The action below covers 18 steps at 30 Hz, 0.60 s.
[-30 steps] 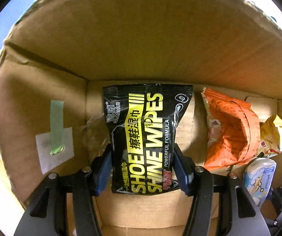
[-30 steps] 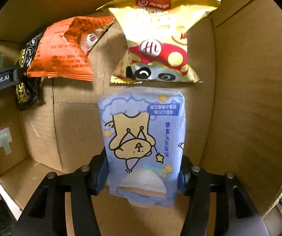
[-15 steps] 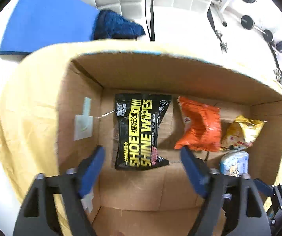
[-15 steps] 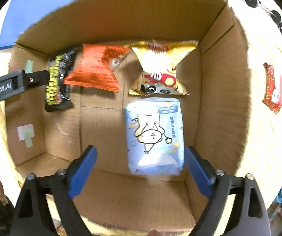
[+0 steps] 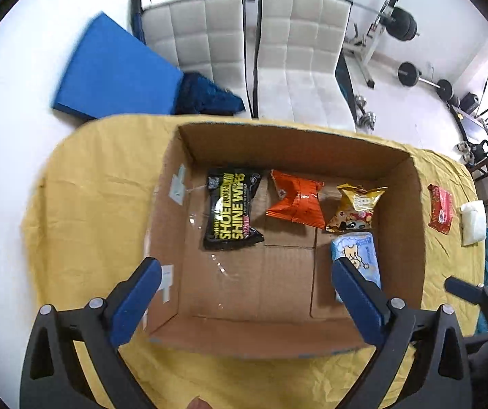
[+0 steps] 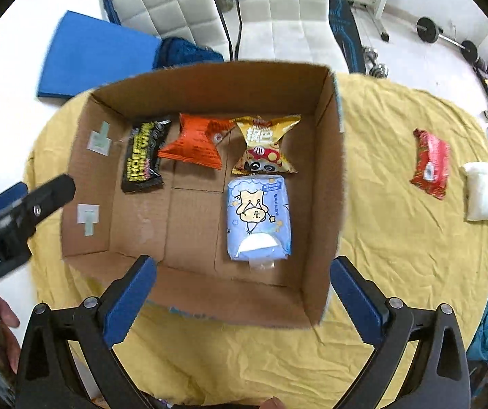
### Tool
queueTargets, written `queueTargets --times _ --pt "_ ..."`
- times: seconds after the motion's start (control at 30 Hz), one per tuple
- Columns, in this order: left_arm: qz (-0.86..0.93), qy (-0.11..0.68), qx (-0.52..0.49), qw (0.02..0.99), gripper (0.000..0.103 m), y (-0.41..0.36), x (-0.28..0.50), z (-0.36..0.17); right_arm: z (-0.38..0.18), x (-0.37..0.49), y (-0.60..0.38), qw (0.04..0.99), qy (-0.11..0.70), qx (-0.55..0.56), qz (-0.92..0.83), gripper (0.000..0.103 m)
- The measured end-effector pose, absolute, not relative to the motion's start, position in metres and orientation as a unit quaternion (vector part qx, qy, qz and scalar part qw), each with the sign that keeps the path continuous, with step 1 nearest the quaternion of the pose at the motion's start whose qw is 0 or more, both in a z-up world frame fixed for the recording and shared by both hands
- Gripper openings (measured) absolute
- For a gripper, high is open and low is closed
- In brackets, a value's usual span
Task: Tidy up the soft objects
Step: 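Open both tools to release the packs into the box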
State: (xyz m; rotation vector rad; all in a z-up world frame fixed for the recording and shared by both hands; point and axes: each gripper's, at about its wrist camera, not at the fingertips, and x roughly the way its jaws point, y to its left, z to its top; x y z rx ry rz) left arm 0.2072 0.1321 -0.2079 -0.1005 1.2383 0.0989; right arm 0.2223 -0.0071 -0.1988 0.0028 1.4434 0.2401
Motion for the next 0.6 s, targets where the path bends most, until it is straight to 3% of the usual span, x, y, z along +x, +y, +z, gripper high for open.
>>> queueTargets --times 0.6 --pt "0.046 0.556 -0.068 0.827 0.102 0.085 0.144 -0.157 -0.123 0.168 -0.085 0.777 0.612 0.054 0.136 0.103"
